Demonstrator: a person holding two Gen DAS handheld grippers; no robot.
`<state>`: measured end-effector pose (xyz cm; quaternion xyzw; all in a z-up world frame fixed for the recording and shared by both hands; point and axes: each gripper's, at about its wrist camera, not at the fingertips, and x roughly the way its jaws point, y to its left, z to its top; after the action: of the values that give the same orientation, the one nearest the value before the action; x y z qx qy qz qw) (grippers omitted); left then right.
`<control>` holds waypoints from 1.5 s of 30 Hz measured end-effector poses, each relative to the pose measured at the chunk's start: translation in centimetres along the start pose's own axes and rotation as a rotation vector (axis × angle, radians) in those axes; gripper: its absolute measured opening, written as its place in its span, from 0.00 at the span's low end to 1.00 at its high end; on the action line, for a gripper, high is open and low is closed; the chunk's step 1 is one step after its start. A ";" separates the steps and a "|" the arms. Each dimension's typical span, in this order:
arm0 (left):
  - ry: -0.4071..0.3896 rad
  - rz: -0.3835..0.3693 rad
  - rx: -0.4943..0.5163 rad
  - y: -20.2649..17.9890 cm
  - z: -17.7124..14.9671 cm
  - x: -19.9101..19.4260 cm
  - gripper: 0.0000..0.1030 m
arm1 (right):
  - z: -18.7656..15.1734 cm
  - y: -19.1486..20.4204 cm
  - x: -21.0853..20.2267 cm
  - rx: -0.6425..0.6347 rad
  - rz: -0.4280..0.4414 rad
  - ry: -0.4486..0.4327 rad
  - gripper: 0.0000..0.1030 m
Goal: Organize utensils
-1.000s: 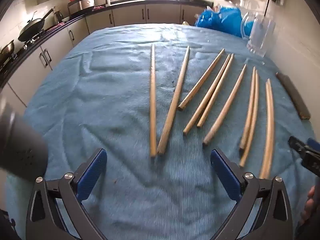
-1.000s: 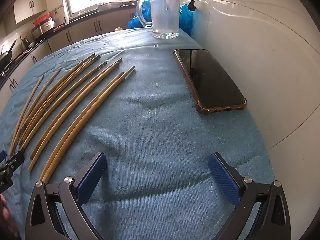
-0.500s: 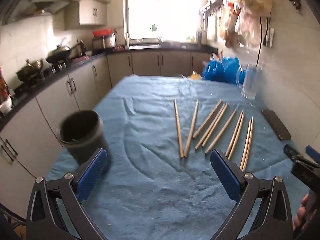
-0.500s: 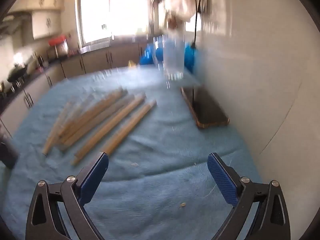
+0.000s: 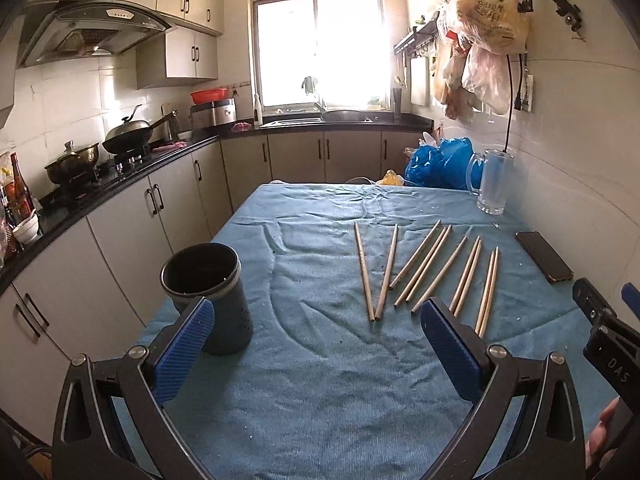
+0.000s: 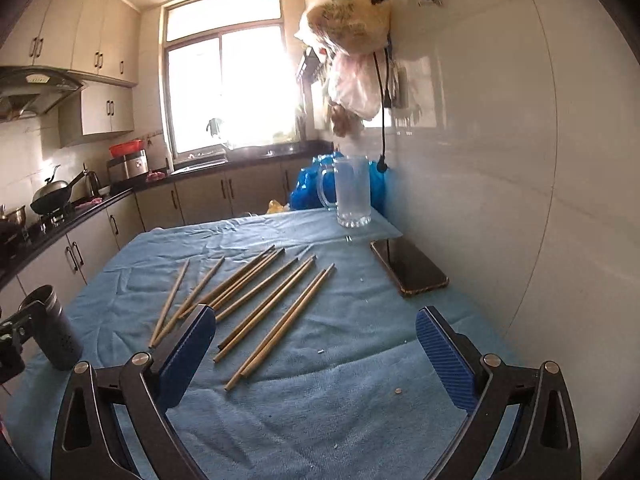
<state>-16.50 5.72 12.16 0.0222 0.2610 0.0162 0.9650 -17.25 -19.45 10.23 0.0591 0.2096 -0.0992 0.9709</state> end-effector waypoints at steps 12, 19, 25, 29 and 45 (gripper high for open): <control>-0.034 -0.017 -0.008 0.3 -0.1 -1.7 1.00 | 1.0 0.1 -0.6 -0.005 0.005 -0.009 1.00; -0.045 -0.015 -0.009 0.4 -0.1 -2.5 1.00 | 1.0 -0.2 -1.6 0.000 0.006 -0.023 1.00; -0.059 -0.034 -0.012 0.5 0.9 -3.5 1.00 | 1.0 -0.6 -2.3 -0.015 0.002 -0.038 1.00; -0.088 -0.028 -0.013 0.5 2.8 -3.8 1.00 | 1.4 -1.3 -2.0 -0.016 0.005 -0.019 1.00; 0.001 -0.049 0.057 -4.3 6.6 1.7 1.00 | 4.0 -4.5 1.5 -0.034 -0.015 0.022 1.00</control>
<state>-11.64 1.32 16.73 0.0433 0.2621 -0.0151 0.9640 -15.29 -24.71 12.88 0.0420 0.2225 -0.1023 0.9687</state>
